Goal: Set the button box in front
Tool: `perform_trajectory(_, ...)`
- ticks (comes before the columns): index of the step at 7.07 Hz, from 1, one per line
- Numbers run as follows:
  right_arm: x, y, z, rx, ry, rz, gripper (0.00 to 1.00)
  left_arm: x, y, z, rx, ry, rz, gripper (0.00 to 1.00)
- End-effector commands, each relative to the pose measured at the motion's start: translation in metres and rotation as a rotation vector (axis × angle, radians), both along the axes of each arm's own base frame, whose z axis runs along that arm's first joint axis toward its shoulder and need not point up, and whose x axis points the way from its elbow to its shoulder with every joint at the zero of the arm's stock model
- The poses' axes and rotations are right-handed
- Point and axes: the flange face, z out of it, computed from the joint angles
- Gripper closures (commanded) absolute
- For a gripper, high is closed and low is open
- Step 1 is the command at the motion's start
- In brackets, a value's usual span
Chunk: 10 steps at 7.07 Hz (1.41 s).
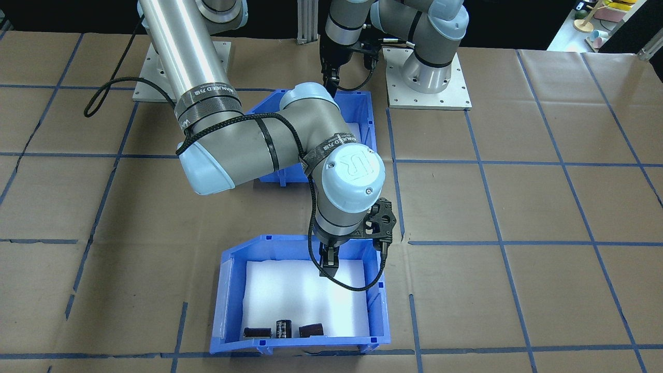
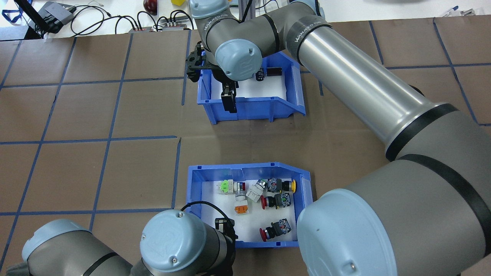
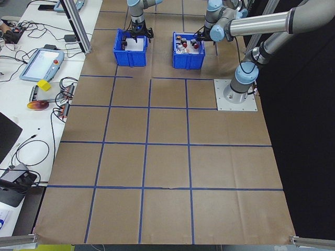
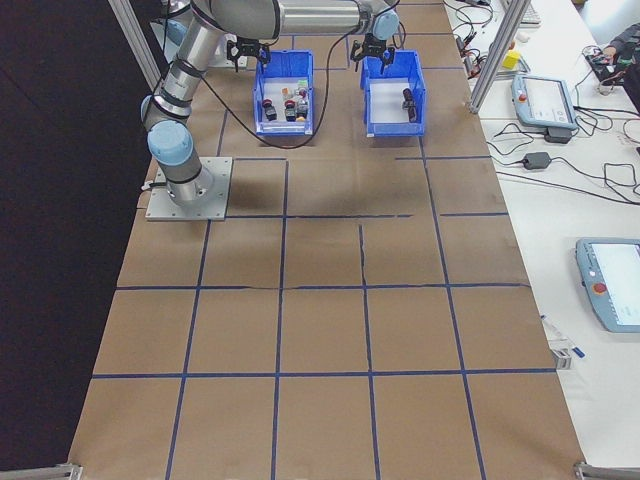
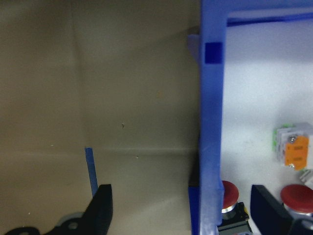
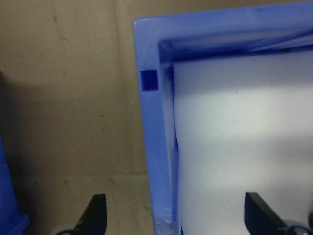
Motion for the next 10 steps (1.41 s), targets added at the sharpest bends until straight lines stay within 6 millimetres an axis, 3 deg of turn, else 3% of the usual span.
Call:
perform_trajectory(1,-0.005,0.007,-0.019,0.027,0.021,-0.012,0.0,-0.003,-0.004,-0.012,0.017,-0.01,0.002,0.05)
perform_trajectory(2,-0.004,0.007,-0.018,0.024,0.02,-0.012,0.18,-0.005,-0.007,-0.016,0.016,-0.011,0.011,0.09)
perform_trajectory(3,-0.004,0.005,-0.016,0.015,0.018,-0.012,0.5,-0.006,-0.009,-0.021,0.022,-0.015,0.01,0.15)
perform_trajectory(4,-0.003,0.004,-0.012,0.007,0.016,-0.013,0.73,-0.009,-0.014,-0.027,0.018,-0.013,0.008,0.24)
perform_trajectory(5,-0.003,0.002,-0.009,-0.011,0.01,-0.024,0.86,-0.013,-0.02,-0.033,0.006,-0.005,0.007,0.29)
perform_trajectory(6,-0.004,0.0,-0.002,-0.03,0.001,-0.027,0.93,-0.015,-0.022,-0.036,0.0,0.004,0.007,0.46)
perform_trajectory(7,-0.012,-0.003,0.012,-0.052,-0.004,-0.034,0.94,-0.021,-0.017,-0.037,0.041,0.061,-0.01,0.82)
perform_trajectory(8,-0.033,-0.006,0.038,-0.077,-0.014,-0.051,0.94,-0.026,-0.014,-0.028,0.057,0.128,-0.017,1.0)
perform_trajectory(10,-0.124,-0.032,0.078,-0.082,-0.021,-0.09,0.94,-0.018,-0.022,-0.004,-0.047,0.074,-0.01,1.0)
